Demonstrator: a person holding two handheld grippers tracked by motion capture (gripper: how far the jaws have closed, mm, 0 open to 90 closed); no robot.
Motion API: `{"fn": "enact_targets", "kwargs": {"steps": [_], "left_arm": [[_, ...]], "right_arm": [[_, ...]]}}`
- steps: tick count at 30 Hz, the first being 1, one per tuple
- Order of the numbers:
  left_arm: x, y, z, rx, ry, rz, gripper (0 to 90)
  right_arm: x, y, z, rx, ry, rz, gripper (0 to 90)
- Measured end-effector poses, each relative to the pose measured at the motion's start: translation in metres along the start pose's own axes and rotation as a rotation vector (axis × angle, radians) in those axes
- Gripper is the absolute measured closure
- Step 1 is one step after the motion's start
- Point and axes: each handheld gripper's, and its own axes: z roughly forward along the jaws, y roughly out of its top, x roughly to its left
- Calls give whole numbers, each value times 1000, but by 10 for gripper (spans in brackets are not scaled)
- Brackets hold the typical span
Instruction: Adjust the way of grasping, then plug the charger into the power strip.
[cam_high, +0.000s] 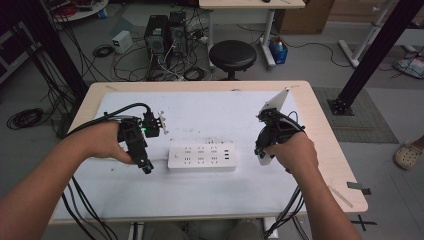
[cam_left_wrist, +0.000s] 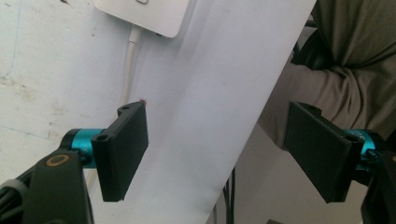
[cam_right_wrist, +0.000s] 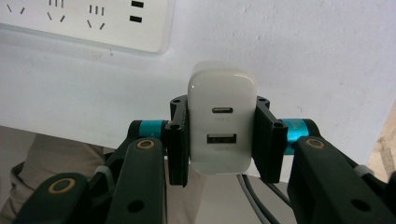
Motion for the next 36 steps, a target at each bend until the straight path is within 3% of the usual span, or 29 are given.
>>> {"fn": "enact_targets", "kwargs": {"steps": [6,12,21,23,26,30,36], "left_arm": [[0,-2,-1,-5,-3,3,226],[-2,-3,0,-8,-7,11,226],[0,-3,0,2,-23,46,226],[0,-3,0,-2,-31,51,226],[1,-4,0,3,-59,70,226],[1,-4,2,11,-59,93,226],[2,-5,3,17,-48,104,226]], "right_arm": [[-3,-1,1,3,-8,-4,619],[-6,-2,0,-6,19,-31,618],[-8,2,-3,19,30,-194,618],[-8,3,-4,25,40,-234,619],[-5,5,-5,18,33,-336,618],[1,5,-3,23,26,-505,618],[10,7,-1,31,18,-672,618]]}}
